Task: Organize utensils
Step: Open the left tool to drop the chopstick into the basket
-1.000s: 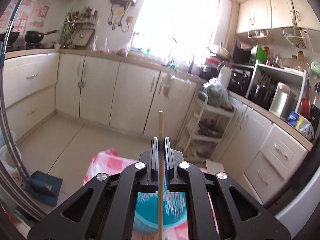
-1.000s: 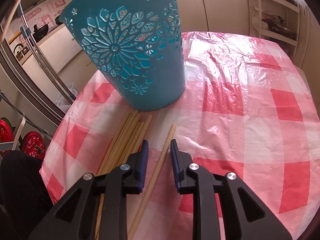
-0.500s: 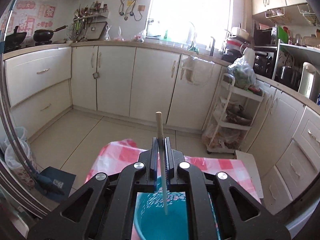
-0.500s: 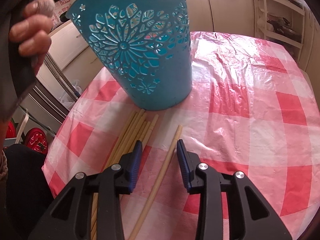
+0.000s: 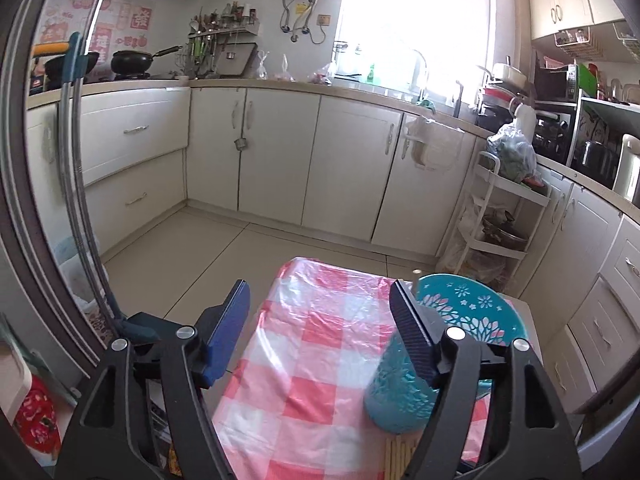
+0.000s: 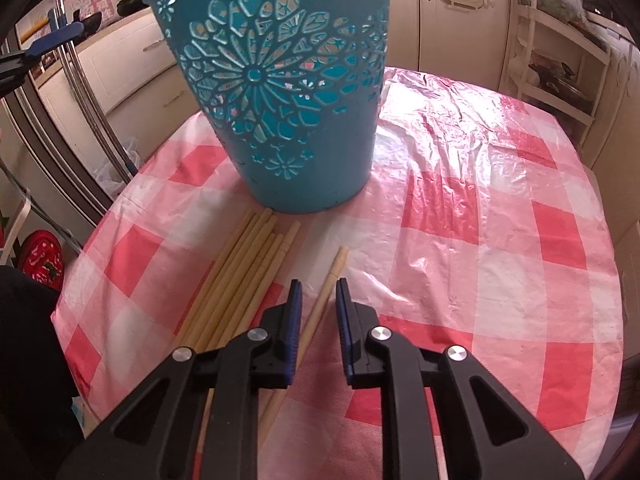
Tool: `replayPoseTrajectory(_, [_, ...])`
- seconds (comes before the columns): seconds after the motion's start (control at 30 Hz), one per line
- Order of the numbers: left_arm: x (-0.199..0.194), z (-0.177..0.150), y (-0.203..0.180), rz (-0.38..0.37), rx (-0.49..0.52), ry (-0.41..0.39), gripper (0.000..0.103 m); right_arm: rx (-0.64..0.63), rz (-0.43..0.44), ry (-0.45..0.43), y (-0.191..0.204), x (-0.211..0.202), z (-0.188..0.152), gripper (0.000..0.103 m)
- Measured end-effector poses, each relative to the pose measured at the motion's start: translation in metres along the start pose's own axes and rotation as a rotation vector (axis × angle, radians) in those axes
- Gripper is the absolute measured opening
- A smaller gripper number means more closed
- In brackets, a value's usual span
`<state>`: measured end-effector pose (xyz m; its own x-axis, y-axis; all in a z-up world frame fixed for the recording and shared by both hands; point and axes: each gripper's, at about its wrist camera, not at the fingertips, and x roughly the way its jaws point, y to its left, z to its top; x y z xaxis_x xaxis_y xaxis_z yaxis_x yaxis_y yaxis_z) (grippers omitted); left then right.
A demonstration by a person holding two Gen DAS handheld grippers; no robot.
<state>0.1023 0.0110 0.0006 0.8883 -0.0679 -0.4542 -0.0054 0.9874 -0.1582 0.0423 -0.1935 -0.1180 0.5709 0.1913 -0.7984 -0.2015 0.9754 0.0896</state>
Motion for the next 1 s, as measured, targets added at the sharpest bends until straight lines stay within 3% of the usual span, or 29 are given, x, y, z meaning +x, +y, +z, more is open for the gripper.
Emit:
replayPoseTrajectory(0.17, [0.016,-0.005,0.039,0.01,-0.13,0.088,0.07,-0.067,-0.015,0.058,-0.003,-0.001,0.003,0.009])
replayPoseTrajectory(0.3, [0.018,-0.004,0.053,0.02,-0.162,0.103,0.071,-0.03,-0.004,0.115,-0.01,0.0,0.008,0.009])
replayPoseTrajectory(0.5, [0.026,-0.009,0.041,0.058,-0.078,0.138,0.076,-0.031,-0.069,0.109,-0.004,0.001,0.007,0.009])
replayPoseTrajectory(0.7, [0.026,-0.014,0.024,0.088,0.003,0.138,0.081,0.0,-0.073,0.078,-0.004,-0.002,-0.001,0.009])
replayPoseTrajectory(1.0, [0.031,-0.019,0.016,0.101,0.035,0.158,0.086,0.166,0.056,0.025,-0.029,-0.02,-0.008,0.006])
